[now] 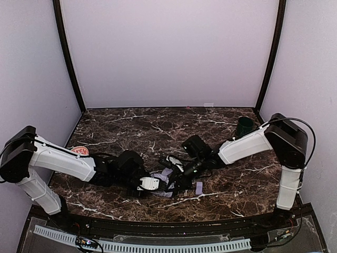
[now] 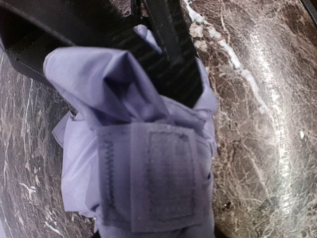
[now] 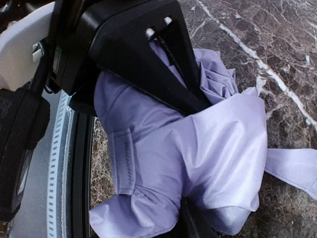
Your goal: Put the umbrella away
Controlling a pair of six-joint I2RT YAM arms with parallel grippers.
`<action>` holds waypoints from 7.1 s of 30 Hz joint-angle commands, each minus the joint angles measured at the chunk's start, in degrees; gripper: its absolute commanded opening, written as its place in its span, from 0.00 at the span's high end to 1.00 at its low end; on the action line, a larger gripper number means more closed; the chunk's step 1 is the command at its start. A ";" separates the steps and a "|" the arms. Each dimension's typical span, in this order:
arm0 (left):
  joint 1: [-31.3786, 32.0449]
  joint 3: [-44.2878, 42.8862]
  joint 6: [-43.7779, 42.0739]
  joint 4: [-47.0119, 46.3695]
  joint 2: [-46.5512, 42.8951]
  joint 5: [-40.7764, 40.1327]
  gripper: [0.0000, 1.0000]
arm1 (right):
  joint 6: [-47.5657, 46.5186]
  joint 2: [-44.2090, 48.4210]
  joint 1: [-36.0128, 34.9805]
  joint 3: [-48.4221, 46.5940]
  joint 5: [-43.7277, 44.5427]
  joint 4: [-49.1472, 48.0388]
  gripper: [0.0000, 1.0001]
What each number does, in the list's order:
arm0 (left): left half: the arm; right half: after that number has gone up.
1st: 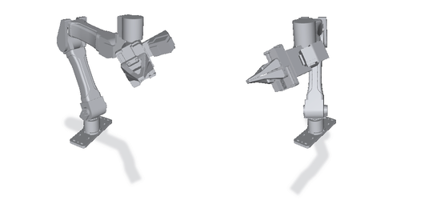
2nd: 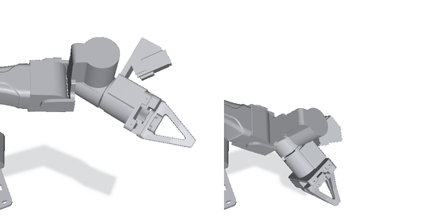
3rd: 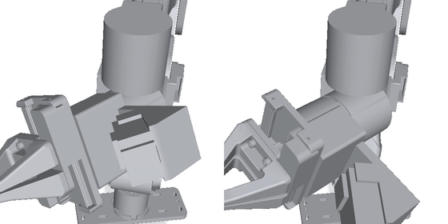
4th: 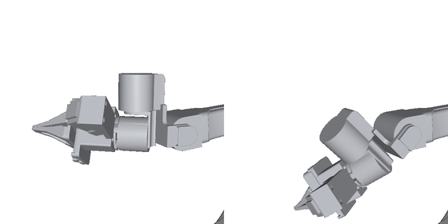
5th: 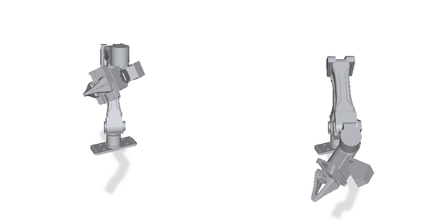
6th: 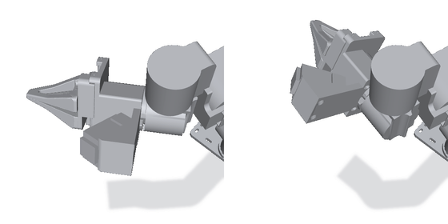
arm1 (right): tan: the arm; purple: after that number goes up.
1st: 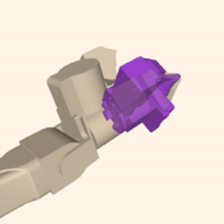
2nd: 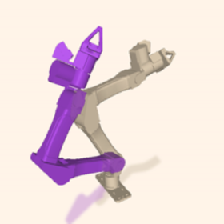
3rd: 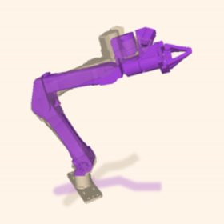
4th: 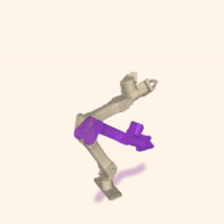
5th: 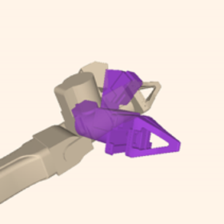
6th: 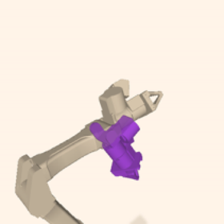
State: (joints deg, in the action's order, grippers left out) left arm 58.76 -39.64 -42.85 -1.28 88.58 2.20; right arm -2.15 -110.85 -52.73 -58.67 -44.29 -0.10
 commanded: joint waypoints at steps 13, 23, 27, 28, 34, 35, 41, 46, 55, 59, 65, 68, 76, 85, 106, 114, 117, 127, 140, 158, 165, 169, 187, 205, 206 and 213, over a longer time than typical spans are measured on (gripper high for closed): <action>1.70 2.77 -9.19 10.11 6.31 -0.40 1.00 | -14.41 31.71 3.33 1.13 10.23 20.01 0.37; 6.23 5.50 -13.86 7.96 3.16 3.81 1.00 | -17.16 36.84 5.05 7.33 24.08 1.30 0.14; 7.21 5.60 -14.47 7.75 4.70 2.80 1.00 | -18.99 24.31 4.63 1.41 17.89 16.16 0.33; 7.38 5.62 -14.33 7.68 4.73 2.73 1.00 | -16.81 21.13 4.50 -0.50 17.48 19.03 0.33; 8.01 5.70 -14.16 7.75 3.71 2.35 1.00 | -14.14 3.76 4.48 -13.04 17.70 33.03 0.35; 8.03 5.61 -14.15 7.90 3.64 2.23 1.00 | -14.45 2.01 4.56 -14.78 17.40 33.89 0.35; 8.20 5.76 -14.09 7.90 3.22 1.69 1.00 | -16.81 -5.02 4.51 -21.80 15.45 39.46 0.39; 8.21 6.01 -14.22 7.44 2.96 1.42 1.00 | -17.24 -8.72 4.52 -24.61 9.96 48.03 0.50; 8.38 5.66 -14.23 8.07 3.14 0.75 1.00 | -17.53 -10.11 4.56 -24.03 6.95 50.48 0.87; 8.46 5.73 -14.46 7.66 3.07 -0.51 1.00 | -17.34 -8.89 4.75 -24.55 1.79 50.18 1.00; 9.97 4.17 -14.74 8.66 0.90 -1.44 1.00 | -5.88 -5.25 10.09 -25.27 1.74 40.54 1.00; 13.69 1.13 -14.10 12.10 1.77 -2.74 1.00 | 0.99 -4.01 12.17 -26.22 1.33 33.29 1.00; 15.73 -2.83 -10.80 16.97 4.39 -1.12 1.00 | 10.06 -2.57 15.92 -30.33 0.71 26.40 1.00; 15.59 -4.75 -1.02 17.32 9.11 1.79 1.00 | 11.68 2.61 16.78 -27.97 -1.48 28.74 1.00; 10.58 -15.07 12.61 25.01 20.19 7.89 1.00 | 17.19 18.51 16.80 -5.03 8.21 22.40 1.00; 11.28 -10.56 7.05 21.47 17.28 3.52 1.00 | -1.23 15.39 13.65 -11.58 25.81 32.36 0.58; 11.28 -9.89 5.50 20.69 17.08 3.18 1.00 | -11.51 11.10 11.46 -17.83 27.93 34.98 0.51; 11.20 -9.68 7.94 19.49 17.20 8.60 1.00 | 15.91 6.26 8.68 -15.64 40.19 26.79 0.50; 11.19 -10.82 8.36 21.29 17.77 8.74 1.00 | 32.44 -1.13 -0.81 -15.03 49.84 27.85 0.40; 11.19 -9.76 8.48 21.08 17.58 8.15 1.00 | 35.63 1.54 -1.70 -8.55 40.71 15.06 1.00; 11.15 -11.47 9.11 22.56 16.07 10.93 1.00 | 31.54 8.34 2.93 -0.41 33.61 -3.55 1.00; 11.20 -14.75 10.10 26.43 13.13 15.48 1.00 | 31.64 12.10 7.65 3.30 36.07 -10.68 1.00; 1.18 -18.78 25.40 23.29 21.97 37.92 1.00 | 29.71 16.09 13.07 8.92 23.20 -27.45 1.00; -9.94 -22.54 35.25 19.44 32.34 54.97 1.00 | 29.46 28.75 2.78 22.84 10.66 -28.82 1.00; -10.43 -22.22 35.33 19.33 32.36 55.19 1.00 | 29.33 29.58 2.23 23.92 10.11 -28.83 1.00; -10.75 -23.68 39.05 13.41 33.00 55.37 1.00 | 22.82 28.74 -5.68 21.72 13.96 -27.78 1.00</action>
State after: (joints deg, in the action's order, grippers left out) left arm 48.42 -64.42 -8.38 9.87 118.48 63.20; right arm 24.75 -82.94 -54.33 -33.61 -28.86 -20.08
